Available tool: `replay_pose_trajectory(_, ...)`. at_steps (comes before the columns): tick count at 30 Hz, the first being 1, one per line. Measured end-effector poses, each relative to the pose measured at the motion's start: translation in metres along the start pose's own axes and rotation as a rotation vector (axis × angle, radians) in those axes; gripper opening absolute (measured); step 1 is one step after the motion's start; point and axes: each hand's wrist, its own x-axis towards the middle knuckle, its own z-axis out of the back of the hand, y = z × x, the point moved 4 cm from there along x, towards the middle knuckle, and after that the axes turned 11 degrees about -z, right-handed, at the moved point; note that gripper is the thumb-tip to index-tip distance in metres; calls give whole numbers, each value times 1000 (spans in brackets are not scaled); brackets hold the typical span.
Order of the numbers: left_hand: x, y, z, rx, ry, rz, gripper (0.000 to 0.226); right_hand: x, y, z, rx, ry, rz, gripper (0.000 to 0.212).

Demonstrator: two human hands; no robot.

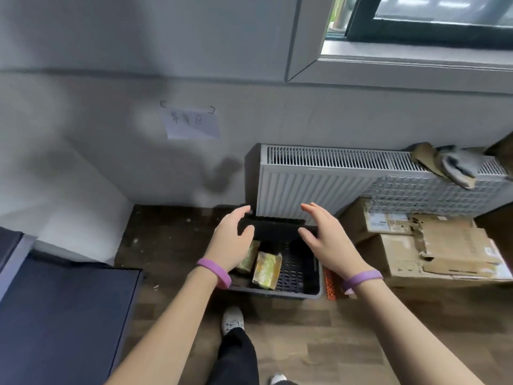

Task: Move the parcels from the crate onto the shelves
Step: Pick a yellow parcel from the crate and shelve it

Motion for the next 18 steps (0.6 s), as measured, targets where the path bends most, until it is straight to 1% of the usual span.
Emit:
replay_pose_trajectory(5,53,43,-13,-4,85,64,46,40,-19,-36,-7,52,-108,53)
replay_pose_trajectory(10,89,91,-39,78,184,129,48,78,-55,-83,10,141,-246,54)
replay_pose_trajectory(14,111,142,-82,128,239,204,49,111,-102,-130,18,206,-321,53)
replay_pose_trajectory(18,127,211,-146,154,280,278,48,146,-164,-196,-2,278,-365,53)
